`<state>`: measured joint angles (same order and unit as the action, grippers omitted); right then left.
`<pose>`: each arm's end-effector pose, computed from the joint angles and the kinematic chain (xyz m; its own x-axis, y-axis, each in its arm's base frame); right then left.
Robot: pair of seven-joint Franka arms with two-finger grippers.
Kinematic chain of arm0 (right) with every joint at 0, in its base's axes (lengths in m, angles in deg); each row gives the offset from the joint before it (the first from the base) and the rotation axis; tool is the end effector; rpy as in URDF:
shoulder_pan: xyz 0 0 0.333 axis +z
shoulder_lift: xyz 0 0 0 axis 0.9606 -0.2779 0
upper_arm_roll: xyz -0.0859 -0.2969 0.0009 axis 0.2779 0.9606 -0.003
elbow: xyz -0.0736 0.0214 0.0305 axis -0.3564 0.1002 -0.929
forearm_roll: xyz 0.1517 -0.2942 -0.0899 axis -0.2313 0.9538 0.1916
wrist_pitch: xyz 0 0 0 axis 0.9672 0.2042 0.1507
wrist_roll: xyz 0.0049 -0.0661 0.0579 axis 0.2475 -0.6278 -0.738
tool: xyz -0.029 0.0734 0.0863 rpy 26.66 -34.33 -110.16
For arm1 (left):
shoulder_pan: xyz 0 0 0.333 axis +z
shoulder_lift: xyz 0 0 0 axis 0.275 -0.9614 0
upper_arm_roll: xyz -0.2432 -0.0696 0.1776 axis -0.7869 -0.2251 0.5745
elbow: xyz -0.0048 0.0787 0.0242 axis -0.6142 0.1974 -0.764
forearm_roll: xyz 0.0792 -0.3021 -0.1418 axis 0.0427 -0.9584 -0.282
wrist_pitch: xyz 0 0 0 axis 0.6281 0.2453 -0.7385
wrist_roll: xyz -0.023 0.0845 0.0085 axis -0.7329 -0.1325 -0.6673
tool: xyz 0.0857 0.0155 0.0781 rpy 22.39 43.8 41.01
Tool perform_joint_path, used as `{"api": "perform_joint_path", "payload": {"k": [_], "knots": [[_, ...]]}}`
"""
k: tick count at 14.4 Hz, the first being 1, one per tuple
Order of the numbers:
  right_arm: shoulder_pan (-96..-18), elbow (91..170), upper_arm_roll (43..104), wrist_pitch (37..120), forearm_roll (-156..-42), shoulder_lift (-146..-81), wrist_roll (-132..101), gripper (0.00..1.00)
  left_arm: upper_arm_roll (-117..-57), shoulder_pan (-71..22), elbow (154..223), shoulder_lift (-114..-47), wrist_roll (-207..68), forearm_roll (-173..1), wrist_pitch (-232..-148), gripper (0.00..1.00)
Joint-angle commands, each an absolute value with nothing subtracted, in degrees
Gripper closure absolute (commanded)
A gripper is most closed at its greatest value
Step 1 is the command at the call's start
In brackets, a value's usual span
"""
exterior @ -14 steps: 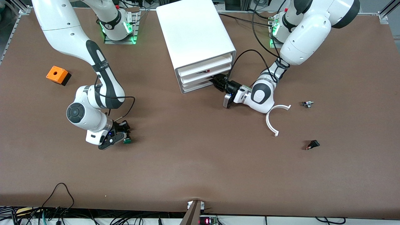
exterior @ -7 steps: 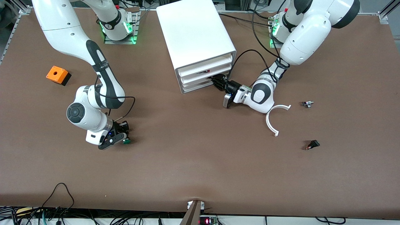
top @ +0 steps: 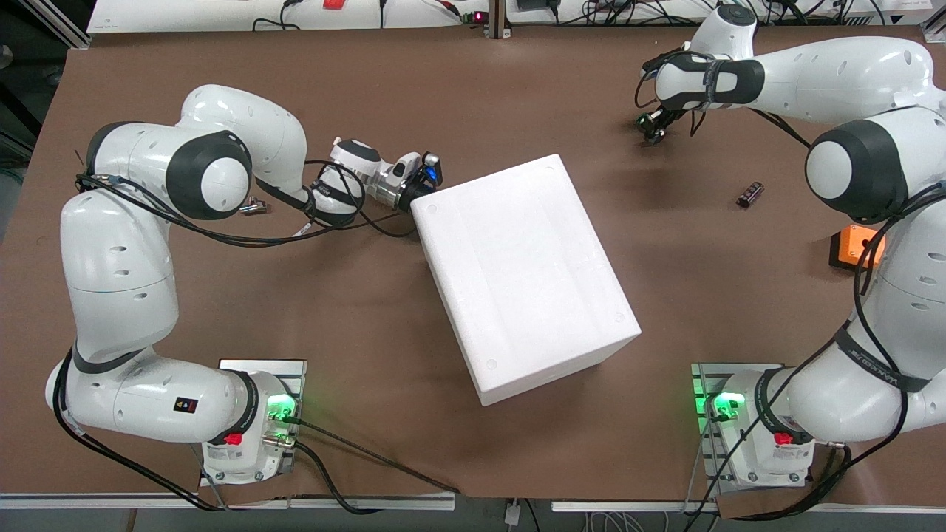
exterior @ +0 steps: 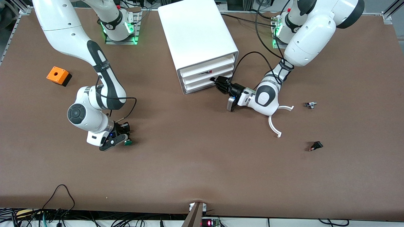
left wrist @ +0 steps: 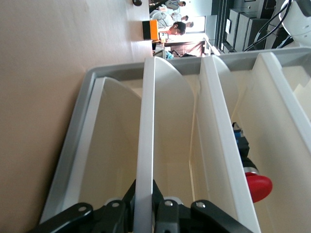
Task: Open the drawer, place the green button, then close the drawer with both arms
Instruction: 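Pull the drawer open with the left gripper while the right gripper grasps the button, then carry the green button toward the drawer with the right gripper while the left gripper withdraws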
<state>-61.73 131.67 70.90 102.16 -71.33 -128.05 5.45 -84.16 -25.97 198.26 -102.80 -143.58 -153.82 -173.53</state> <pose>0.6201 0.1084 0.2163 0.8729 0.4857 0.0471 0.4879 -0.8707 -0.0618 0.4333 -0.3094 0.1288 0.8798 -0.4720 0.0560 -0.0766 -0.0247 0.9968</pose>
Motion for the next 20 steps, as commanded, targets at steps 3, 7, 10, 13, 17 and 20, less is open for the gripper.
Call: {"api": "perform_joint_path", "payload": {"k": [3, 7, 10, 13, 17, 20], "knots": [[-60.68, 130.26, 71.53, 102.37, -71.83, -127.36, 5.62, 0.73, -81.64, -25.63, 193.36, -104.68, -143.02, -154.76, -173.88, 0.95], [-60.42, 128.76, 71.61, 102.02, -71.48, -126.3, 6.05, 0.74, -79.88, -25.63, 189.84, -105.91, -142.94, -154.58, -173.88, 0.95], [-60.42, 126.66, 71.61, 99.75, -71.39, -125.16, 5.97, 0.74, -79.09, -25.63, 188.96, -106.0, -142.85, -154.58, -173.88, 0.94], [-60.42, 120.16, 71.61, 90.79, -71.57, -125.07, 5.62, 0.75, -78.91, -25.54, 188.96, -105.91, -143.46, -154.58, -173.88, 0.01], [-60.33, 114.18, 71.61, 84.01, -71.48, -124.81, 5.01, 0.76, -78.73, -24.75, 188.17, -105.3, -142.94, -154.5, -173.62, 0.0], [-58.49, 111.44, 71.7, 81.45, -71.13, -124.81, 2.55, 0.76, -78.64, -23.61, 185.8, -103.9, -140.93, -152.31, -173.44, 0.0]]}}
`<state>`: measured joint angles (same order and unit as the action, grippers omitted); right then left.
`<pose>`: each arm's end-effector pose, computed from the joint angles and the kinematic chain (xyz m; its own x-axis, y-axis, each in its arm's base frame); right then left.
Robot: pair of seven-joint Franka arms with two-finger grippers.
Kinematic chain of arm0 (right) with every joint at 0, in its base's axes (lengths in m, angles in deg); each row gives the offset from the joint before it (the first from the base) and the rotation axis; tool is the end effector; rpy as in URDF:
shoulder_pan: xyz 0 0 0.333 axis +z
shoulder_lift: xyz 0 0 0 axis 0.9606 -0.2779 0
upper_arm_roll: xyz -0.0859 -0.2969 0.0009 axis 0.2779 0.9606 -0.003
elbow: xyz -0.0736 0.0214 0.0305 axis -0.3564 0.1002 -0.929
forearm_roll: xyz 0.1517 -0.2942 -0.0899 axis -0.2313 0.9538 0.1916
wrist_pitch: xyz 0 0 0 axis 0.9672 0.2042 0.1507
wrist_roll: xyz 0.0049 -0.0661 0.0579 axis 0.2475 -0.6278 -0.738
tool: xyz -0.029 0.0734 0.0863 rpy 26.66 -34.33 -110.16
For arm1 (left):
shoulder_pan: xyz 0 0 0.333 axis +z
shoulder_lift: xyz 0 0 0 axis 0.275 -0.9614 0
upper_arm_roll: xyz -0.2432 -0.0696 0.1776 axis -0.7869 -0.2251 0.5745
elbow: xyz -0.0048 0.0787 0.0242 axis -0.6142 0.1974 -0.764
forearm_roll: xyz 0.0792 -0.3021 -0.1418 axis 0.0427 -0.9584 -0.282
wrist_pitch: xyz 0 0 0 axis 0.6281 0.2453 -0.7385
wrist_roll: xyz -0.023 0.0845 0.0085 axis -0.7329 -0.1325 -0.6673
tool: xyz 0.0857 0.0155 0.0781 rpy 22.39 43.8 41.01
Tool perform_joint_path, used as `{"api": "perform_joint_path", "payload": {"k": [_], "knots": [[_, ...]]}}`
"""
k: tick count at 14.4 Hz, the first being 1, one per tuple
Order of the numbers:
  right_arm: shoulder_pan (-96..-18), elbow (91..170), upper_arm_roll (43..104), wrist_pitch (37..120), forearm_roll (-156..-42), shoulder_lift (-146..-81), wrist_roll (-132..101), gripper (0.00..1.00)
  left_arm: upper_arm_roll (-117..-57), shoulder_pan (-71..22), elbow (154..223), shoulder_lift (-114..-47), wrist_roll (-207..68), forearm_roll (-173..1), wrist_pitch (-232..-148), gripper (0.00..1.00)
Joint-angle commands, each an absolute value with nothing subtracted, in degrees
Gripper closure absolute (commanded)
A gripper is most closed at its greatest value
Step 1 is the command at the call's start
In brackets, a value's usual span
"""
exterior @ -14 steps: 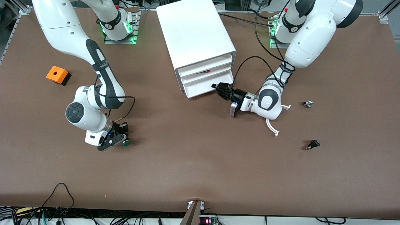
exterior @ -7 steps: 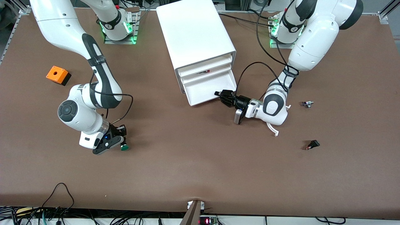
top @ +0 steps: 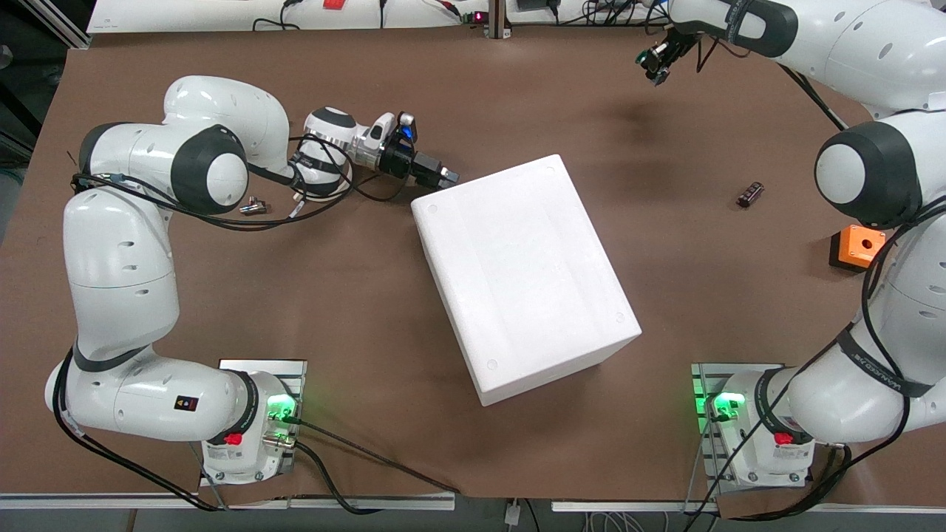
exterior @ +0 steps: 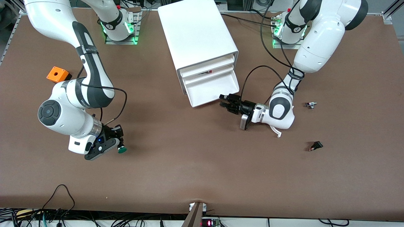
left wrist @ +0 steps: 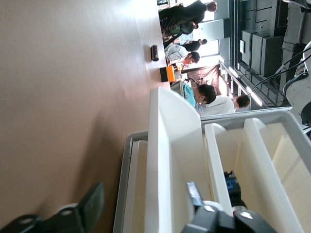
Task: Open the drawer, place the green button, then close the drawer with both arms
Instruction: 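Carry the green button toward the drawer with the right gripper while the left gripper withdraws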
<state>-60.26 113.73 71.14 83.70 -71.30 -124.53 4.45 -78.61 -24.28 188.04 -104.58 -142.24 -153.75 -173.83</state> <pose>0.6596 0.1407 0.3539 0.8467 0.5211 0.1077 0.5295 -0.8452 -0.0723 0.5204 -0.2615 0.1423 0.9185 -0.3626 0.1574 -0.1989 -0.0797 0.9768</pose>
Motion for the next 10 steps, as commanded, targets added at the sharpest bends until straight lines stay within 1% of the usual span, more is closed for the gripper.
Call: {"api": "perform_joint_path", "payload": {"k": [1, 4, 7, 10], "knots": [[-57.7, 111.27, 71.7, 81.45, -70.78, -124.81, 1.76, 0.76, -78.64, -22.91, 185.71, -102.5, -138.39, -151.25, -173.35, 0.0], [-54.71, 111.09, 71.79, 79.7, -69.9, -124.37, -0.96, 0.76, -78.65, -21.59, 184.48, -98.28, -129.08, -144.32, -172.13, 0.0], [-50.41, 108.46, 71.96, 76.98, -69.72, -124.37, -5.1, 0.76, -77.95, -21.15, 184.04, -92.48, -116.45, -135.2, -171.86, 0.0], [-46.02, 108.37, 72.14, 75.56, -69.9, -124.63, -8.0, 0.76, -77.94, -21.06, 180.36, -88.43, -102.11, -122.28, -171.16, 0.0]]}}
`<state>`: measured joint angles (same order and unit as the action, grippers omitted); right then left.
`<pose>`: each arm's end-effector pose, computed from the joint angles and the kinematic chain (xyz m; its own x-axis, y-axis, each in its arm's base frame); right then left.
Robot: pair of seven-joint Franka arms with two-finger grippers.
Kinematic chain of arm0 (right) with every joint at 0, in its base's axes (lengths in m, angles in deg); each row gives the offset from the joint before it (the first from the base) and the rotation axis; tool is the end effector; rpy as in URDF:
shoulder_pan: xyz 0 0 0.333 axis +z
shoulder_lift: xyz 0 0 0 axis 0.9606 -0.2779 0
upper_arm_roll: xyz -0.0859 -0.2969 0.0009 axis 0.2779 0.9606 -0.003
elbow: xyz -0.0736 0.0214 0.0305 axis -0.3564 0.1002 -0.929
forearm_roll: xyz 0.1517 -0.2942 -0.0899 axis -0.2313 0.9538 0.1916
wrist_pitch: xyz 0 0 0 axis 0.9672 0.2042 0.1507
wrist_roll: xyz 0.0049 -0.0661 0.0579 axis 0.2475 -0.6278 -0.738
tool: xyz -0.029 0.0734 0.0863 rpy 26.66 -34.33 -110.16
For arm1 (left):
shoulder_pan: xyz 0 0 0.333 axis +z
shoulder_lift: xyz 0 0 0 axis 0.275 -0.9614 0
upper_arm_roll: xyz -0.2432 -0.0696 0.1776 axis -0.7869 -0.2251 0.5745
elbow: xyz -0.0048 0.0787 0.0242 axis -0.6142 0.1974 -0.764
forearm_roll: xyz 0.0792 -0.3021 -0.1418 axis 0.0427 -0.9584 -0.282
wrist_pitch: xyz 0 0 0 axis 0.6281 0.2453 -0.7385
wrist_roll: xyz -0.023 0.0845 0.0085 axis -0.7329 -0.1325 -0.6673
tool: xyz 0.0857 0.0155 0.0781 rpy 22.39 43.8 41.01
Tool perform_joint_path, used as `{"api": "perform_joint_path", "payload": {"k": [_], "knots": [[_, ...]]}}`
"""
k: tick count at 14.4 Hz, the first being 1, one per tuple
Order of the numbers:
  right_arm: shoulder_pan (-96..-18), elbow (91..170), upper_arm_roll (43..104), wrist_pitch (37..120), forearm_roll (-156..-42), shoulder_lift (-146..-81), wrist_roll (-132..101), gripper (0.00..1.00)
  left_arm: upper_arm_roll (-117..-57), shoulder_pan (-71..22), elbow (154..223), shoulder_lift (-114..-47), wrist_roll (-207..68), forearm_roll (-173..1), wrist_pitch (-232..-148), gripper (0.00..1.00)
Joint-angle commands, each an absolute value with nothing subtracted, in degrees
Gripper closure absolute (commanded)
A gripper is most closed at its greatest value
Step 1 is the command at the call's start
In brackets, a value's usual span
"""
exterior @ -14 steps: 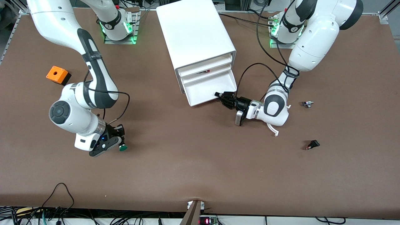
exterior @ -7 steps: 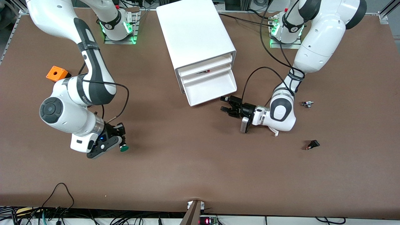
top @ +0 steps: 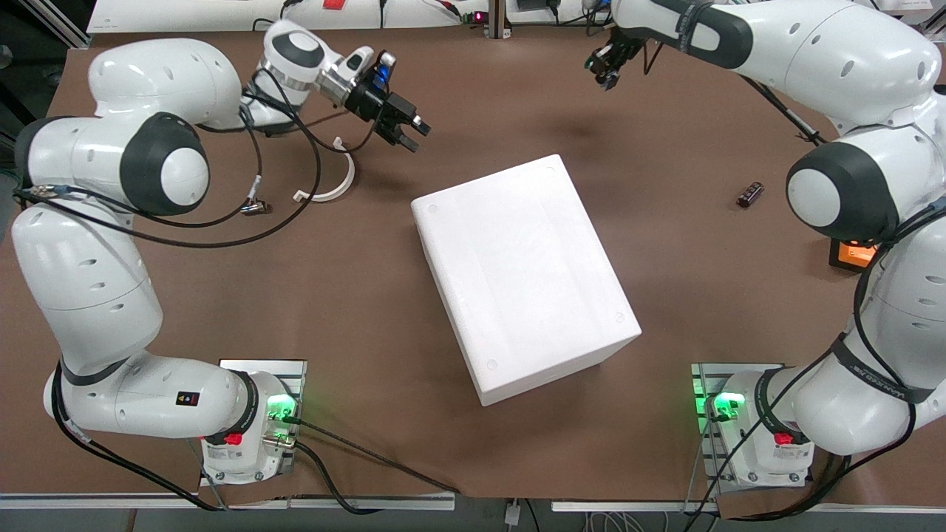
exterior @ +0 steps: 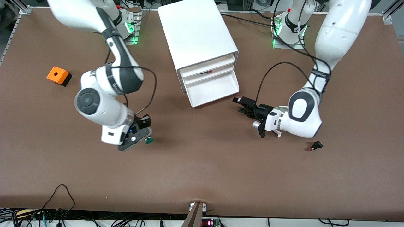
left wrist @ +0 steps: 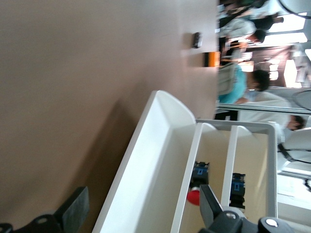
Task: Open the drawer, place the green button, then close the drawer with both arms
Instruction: 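Carry the green button toward the drawer with the right gripper while the left gripper withdraws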
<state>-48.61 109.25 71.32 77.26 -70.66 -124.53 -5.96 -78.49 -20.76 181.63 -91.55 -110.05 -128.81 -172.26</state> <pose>0.6185 0.2719 0.3771 0.8298 0.5549 0.0592 0.5581 -0.8247 -0.0921 0.5688 -0.2137 0.2813 0.8842 -0.4594 -0.0847 -0.1612 -0.4703 0.8676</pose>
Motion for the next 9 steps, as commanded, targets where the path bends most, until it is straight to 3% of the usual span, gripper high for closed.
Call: {"api": "perform_joint_path", "payload": {"k": [1, 9], "knots": [[-44.87, 108.37, 72.14, 75.47, -69.9, -124.63, -8.62, 0.76, -77.94, -21.15, 179.13, -87.81, -98.07, -118.59, -170.98, 0.0], [-33.97, 108.28, 73.81, 74.07, -70.16, -125.07, -24.17, 0.76, -78.03, -21.15, 172.0, -79.29, -80.9, -85.79, -169.4, 0.0]]}}
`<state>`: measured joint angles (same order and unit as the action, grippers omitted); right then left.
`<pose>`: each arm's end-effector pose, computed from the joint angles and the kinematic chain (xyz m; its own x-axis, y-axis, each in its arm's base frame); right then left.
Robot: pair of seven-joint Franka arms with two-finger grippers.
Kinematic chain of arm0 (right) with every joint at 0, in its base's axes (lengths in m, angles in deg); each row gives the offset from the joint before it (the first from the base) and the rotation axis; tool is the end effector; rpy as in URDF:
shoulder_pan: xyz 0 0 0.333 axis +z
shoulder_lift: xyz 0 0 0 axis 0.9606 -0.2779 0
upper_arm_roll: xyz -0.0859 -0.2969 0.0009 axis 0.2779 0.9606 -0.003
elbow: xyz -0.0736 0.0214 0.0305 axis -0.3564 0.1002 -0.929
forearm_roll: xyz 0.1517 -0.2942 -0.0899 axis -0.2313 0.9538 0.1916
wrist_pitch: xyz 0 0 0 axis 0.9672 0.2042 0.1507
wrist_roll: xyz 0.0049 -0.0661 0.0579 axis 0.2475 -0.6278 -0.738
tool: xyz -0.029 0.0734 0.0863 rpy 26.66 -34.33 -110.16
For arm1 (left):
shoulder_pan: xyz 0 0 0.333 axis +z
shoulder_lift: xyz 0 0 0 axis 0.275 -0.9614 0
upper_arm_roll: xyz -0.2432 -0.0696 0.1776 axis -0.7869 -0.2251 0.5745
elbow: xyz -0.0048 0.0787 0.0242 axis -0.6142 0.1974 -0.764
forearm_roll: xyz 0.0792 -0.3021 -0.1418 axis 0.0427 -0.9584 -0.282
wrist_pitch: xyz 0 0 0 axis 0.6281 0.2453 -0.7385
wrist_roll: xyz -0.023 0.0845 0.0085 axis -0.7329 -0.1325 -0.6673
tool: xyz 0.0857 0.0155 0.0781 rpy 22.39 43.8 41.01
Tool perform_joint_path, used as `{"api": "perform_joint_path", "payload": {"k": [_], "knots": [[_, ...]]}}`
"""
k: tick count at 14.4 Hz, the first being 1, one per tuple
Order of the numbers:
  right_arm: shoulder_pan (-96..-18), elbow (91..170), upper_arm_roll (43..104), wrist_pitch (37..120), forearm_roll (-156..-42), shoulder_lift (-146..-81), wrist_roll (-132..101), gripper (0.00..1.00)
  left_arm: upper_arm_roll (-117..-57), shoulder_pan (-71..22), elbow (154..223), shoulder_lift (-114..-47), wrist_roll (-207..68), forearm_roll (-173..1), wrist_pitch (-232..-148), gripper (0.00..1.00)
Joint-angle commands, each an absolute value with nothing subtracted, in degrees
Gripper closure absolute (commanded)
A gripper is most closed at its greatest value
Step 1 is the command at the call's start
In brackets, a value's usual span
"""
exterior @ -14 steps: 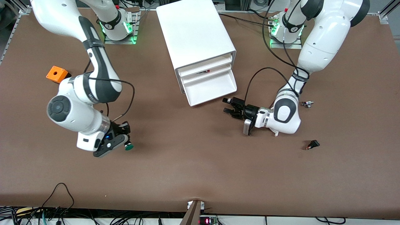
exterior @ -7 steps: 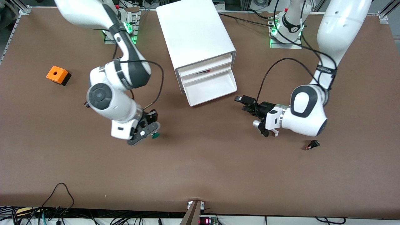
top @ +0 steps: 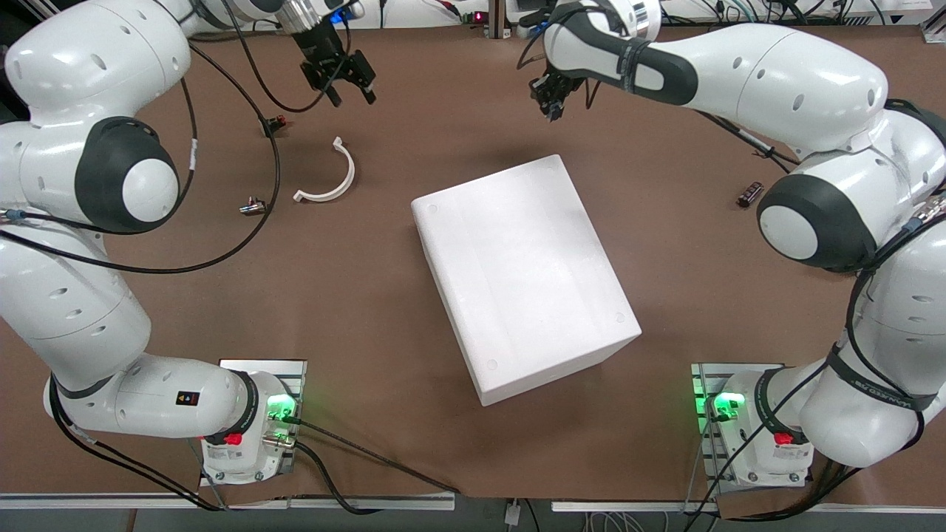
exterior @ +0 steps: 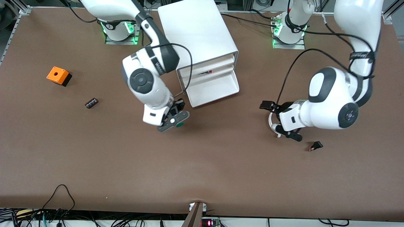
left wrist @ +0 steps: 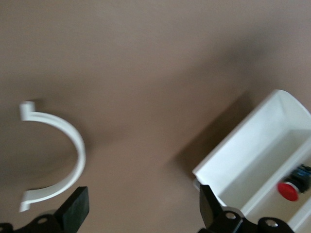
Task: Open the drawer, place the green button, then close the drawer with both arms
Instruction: 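Carry the green button toward the drawer with the right gripper while the left gripper withdraws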
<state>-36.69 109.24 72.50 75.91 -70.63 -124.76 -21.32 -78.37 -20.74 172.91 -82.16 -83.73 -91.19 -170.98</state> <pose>0.5530 0.3837 0.3726 0.8696 0.4936 0.0069 0.4921 -0.8657 -0.0915 0.5924 -0.1598 0.3996 0.9217 -0.3353 -0.1950 -0.2595 -0.9067 0.3325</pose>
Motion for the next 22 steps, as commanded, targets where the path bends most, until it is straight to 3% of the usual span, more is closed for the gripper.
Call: {"api": "perform_joint_path", "payload": {"k": [1, 8, 15, 22], "knots": [[-32.83, 108.28, 73.81, 74.07, -70.16, -125.07, -25.14, 0.76, -78.03, -21.15, 171.65, -78.15, -80.62, -81.94, -169.22, 0.0], [-26.76, 108.28, 74.34, 74.15, -70.69, -126.56, -31.2, 0.76, -78.03, -21.85, 159.61, -76.2, -80.53, -69.88, -157.09, 0.0], [-24.47, 108.37, 74.69, 73.98, -73.24, -127.97, -31.92, 0.76, -78.29, -21.24, 159.87, -75.85, -71.84, -69.24, -155.52, 0.0], [-22.54, 108.37, 75.04, 73.98, -73.33, -128.32, -8.02, 0.77, -78.82, -21.77, 160.47, -74.98, -71.57, -69.51, -151.56, 0.0]]}}
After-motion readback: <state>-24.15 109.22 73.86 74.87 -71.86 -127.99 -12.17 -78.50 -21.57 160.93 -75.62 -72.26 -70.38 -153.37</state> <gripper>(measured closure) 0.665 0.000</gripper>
